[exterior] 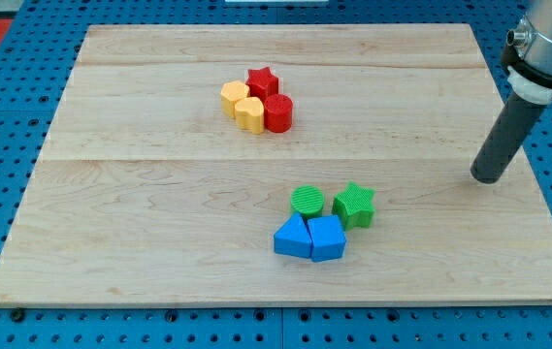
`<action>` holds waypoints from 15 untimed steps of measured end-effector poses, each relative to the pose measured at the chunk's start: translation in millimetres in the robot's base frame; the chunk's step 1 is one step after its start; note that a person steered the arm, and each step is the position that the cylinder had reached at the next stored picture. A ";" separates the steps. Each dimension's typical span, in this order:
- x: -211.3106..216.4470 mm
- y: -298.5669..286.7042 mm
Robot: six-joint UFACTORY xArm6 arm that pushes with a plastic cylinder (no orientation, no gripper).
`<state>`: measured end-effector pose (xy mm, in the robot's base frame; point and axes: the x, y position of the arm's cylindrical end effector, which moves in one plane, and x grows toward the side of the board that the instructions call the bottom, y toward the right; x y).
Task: Move the blue cube along with the blue triangle towards the bottom left of the board
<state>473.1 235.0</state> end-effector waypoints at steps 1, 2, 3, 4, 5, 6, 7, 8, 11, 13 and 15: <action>0.0 0.4; 8.2 0.4; 8.7 0.4; 14.2 -3.2; 16.6 -3.4; 17.2 -3.0; 20.7 4.6; 23.9 18.9; -68.6 -1.3; -23.2 -11.1; 91.7 -79.2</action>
<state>564.7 155.8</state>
